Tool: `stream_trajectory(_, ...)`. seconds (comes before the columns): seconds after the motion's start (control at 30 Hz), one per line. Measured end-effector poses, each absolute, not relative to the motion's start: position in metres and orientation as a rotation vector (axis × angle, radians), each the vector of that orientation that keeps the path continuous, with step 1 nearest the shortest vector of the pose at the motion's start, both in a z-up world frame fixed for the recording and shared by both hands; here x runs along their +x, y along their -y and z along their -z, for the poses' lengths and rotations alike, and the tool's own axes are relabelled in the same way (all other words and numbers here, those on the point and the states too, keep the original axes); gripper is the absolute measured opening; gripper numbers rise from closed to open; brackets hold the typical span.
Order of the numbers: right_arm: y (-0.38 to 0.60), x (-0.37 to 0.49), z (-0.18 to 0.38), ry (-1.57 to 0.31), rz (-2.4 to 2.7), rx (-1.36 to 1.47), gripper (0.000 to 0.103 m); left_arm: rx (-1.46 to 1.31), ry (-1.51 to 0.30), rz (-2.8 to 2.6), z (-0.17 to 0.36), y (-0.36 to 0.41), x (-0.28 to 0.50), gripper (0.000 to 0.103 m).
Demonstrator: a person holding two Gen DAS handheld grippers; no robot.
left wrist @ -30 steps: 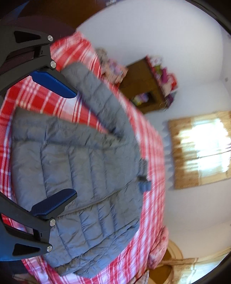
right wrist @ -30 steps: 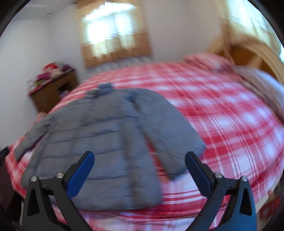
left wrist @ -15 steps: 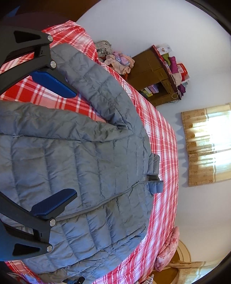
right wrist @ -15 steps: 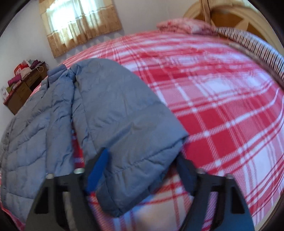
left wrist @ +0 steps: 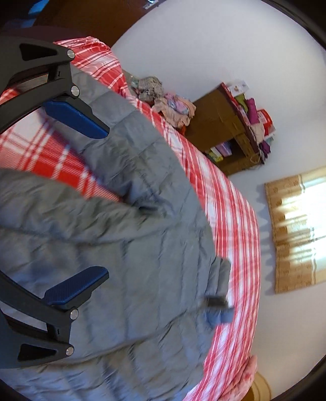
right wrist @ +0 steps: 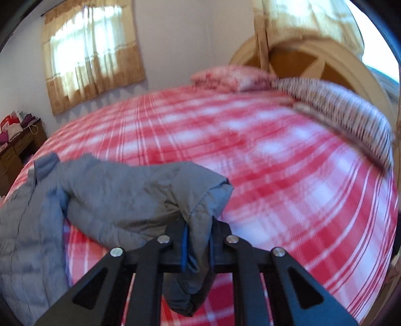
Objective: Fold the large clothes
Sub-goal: 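Grasp the sleeve cuff nearest the right tool and lift it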
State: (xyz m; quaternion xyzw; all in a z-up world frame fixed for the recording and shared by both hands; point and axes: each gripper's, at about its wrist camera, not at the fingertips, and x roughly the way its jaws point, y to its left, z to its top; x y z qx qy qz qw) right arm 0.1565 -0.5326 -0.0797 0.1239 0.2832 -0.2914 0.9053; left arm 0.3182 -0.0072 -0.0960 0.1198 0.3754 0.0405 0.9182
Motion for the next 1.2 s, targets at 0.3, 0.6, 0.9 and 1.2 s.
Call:
stream_trajectory(0.3,0.453,0.229,0.0,-0.455,0.487,0.034,0.014,0.212,-0.733,-0.125,0.086,-0.004,0.358,0.102)
stream_trajectory(0.6,0.322,0.298,0.027,-0.478,0.256,-0.211,0.014,0.228,-0.726,-0.059,0.096,0.009,0.359,0.102)
stream_trajectory(0.9,0.239,0.365,0.108,-0.603,0.105,-0.304,0.018,0.223,-0.742,-0.08,0.11,-0.012,0.363,0.102)
stream_trajectory(1.2,0.203,0.341,0.124,-0.658,-0.112,-0.303,0.088,0.183,-0.766,-0.167,0.114,-0.035,0.38,0.102)
